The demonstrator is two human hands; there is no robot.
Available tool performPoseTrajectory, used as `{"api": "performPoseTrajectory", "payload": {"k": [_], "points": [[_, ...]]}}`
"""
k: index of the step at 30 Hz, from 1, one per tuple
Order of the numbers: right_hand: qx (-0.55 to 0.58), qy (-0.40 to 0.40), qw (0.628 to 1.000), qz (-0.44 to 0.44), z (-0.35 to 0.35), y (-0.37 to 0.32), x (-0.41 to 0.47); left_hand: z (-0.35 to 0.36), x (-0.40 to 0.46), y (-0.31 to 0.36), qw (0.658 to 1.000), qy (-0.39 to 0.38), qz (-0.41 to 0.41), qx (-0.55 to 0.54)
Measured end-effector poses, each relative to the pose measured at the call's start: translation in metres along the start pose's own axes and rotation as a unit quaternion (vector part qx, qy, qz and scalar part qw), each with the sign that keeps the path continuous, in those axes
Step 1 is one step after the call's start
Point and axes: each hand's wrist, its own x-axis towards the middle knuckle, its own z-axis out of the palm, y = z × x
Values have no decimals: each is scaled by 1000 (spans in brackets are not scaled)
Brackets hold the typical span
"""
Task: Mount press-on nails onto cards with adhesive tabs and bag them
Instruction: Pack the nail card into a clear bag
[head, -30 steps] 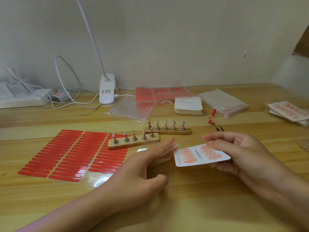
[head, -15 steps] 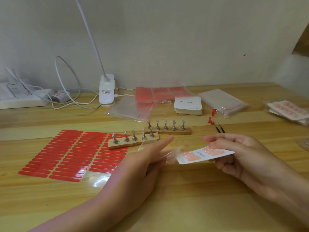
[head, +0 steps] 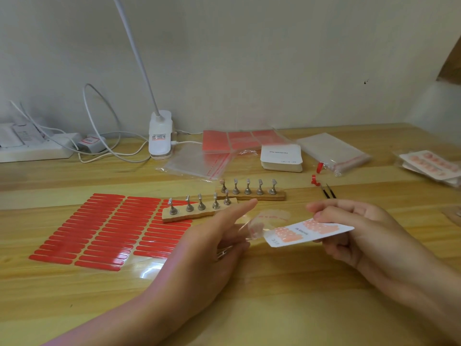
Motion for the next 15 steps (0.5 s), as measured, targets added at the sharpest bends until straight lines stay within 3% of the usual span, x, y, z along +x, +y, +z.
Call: {"api": "performPoseTrajectory", "payload": {"k": [4, 15], "points": [[12, -9, 1000, 15, -1, 1, 1, 0, 0, 2, 1000, -6, 4, -8], [70, -169, 983, 29, -2, -2, -1, -3, 2, 0, 997, -12, -23, -77]]}}
